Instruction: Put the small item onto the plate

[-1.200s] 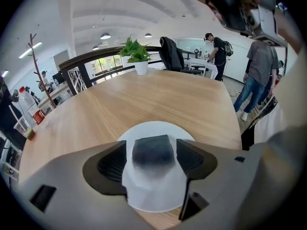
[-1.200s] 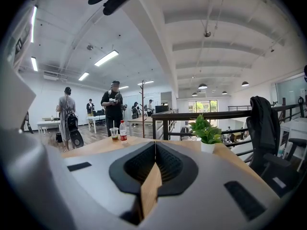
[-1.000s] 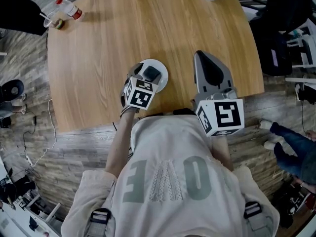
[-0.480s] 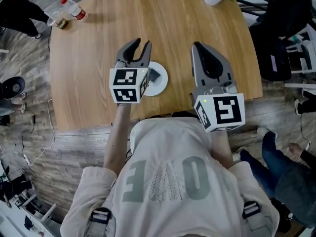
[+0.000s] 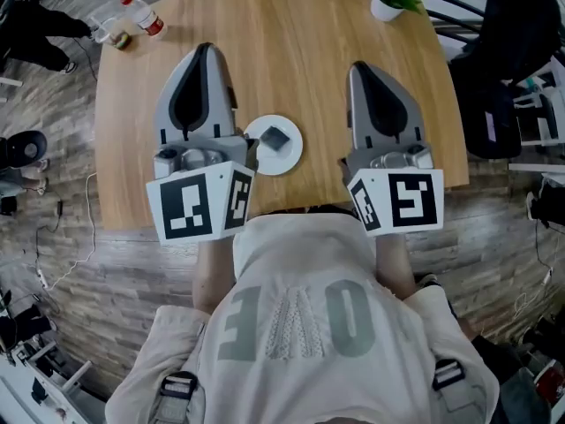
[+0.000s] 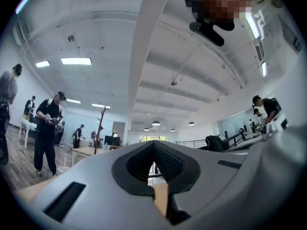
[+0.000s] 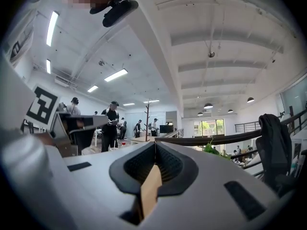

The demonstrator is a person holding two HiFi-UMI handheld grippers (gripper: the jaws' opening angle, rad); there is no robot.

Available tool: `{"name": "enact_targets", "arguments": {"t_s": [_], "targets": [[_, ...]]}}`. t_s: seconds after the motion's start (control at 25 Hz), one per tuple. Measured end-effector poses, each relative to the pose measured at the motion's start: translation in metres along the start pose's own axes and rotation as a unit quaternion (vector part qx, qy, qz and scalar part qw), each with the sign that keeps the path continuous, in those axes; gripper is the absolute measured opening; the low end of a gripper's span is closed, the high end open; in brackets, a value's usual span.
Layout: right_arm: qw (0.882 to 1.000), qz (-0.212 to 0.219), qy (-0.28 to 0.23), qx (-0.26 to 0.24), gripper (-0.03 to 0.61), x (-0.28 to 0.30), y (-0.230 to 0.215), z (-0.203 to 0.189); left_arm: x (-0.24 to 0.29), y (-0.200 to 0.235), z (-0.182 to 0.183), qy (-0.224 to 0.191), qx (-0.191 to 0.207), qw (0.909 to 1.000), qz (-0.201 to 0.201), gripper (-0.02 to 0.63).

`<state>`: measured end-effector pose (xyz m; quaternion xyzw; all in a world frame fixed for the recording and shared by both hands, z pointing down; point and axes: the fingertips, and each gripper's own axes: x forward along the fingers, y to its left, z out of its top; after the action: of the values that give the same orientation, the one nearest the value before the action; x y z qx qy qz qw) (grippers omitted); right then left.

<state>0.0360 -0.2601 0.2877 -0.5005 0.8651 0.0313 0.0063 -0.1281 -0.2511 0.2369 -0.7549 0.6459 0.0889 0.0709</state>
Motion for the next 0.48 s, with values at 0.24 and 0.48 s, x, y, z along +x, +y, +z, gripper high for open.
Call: {"name": "enact_targets", "arguments": {"t_s": [0.24, 0.48], "targets": [[1.000, 0.014, -0.015, 0.005, 0.018, 0.002, 0.012, 0.011, -0.018, 0.011, 0.053, -0.047, 0.048, 0.9974, 0.026, 0.008], [0.999, 0.030, -0.020, -0.025, 0.017, 0.004, 0.025, 0.018, -0.030, 0.020, 0.058, -0.061, 0.036, 0.9965, 0.044, 0.008]]}}
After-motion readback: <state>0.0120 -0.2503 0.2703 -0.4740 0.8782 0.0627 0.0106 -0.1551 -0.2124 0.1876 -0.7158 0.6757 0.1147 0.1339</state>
